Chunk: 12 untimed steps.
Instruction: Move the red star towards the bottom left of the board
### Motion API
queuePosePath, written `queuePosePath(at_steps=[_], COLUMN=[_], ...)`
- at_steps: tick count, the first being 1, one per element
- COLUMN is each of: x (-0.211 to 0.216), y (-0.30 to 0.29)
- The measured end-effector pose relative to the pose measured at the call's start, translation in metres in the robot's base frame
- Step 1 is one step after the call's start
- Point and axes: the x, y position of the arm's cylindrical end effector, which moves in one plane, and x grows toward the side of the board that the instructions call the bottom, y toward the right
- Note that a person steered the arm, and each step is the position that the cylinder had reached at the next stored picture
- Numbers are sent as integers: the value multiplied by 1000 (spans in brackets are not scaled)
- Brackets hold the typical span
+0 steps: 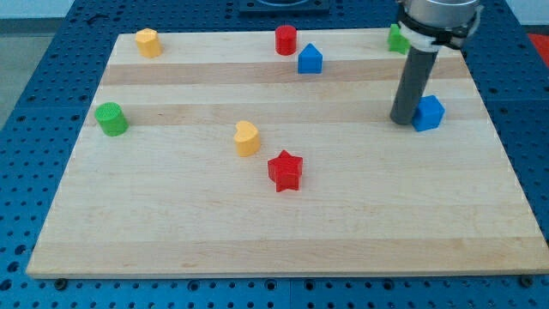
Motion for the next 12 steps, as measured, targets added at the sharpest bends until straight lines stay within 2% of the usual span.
queuePosePath(at_steps=[2, 4, 6, 7, 9, 12], x=[0, 2, 62, 80, 84, 114], y=[20, 5, -38, -78, -157, -226])
